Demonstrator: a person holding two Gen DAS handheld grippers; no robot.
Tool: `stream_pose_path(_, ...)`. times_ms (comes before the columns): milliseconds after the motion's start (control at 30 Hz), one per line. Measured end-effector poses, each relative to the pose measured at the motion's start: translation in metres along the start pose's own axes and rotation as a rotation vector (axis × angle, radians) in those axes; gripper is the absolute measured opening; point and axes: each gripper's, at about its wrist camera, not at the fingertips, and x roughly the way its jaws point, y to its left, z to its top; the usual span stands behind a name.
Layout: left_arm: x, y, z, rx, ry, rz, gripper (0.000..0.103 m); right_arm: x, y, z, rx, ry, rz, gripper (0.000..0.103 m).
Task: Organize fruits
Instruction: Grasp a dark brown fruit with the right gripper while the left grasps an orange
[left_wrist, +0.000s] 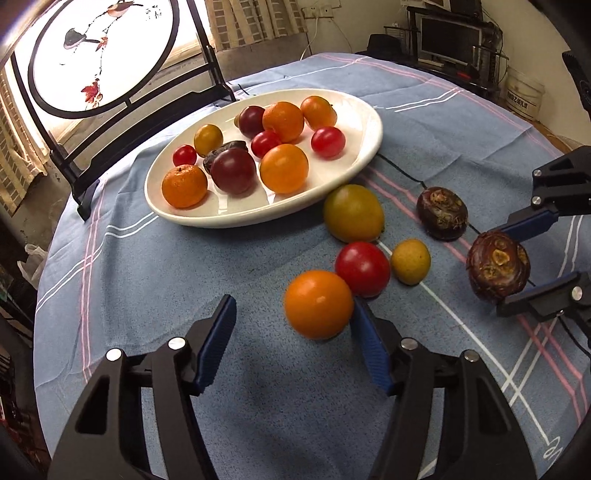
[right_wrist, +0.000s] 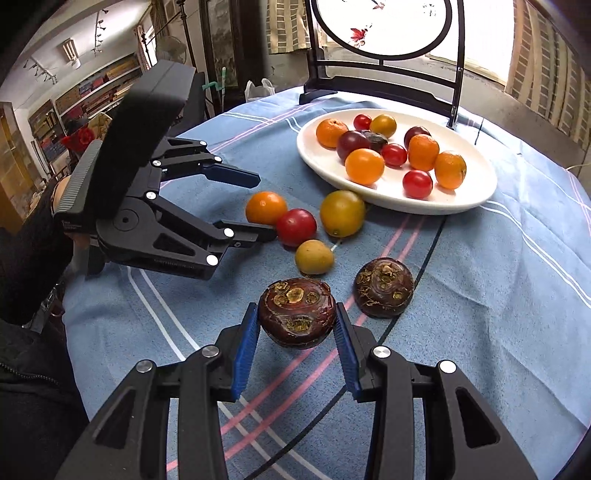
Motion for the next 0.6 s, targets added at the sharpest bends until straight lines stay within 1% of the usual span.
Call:
stream_pose_path(33, 0.0, 0.0, 0.001, 0.001, -0.002, -0.014, 0.058, 0.001, -0.001, 0.0, 0.003, 0.0, 0.001, 0.04)
stream_pose_path(100, -0.001, -0.001, 0.003, 0.0, -0.007, -0.045, 0.041, 0.002, -0.001, -0.001, 0.004, 0.003, 0.0, 0.04)
stream_pose_path(167, -0.001, -0.005, 0.002, 0.003, -0.006, -0.051, 0.035, 0.003, -0.001, -0.002, 0.004, 0.008, 0.001, 0.04)
stream_pose_path(367, -0.008, -0.008, -0.003, -0.015, -0.008, -0.034, 0.035, -0.001, 0.004, -0.003, -0.004, 0.001, 0.005, 0.04)
stream_pose_path(533, -0.023, -0.013, -0.005, -0.021, -0.028, 0.025, 0.035, -0.005, 0.01, -0.006, -0.007, -0.002, 0.001, 0.04)
stream_pose_path(600, -0.031, -0.015, -0.005, -0.031, -0.043, 0.062, 0.035, -0.006, 0.014, -0.007, -0.011, -0.007, 0.002, 0.04)
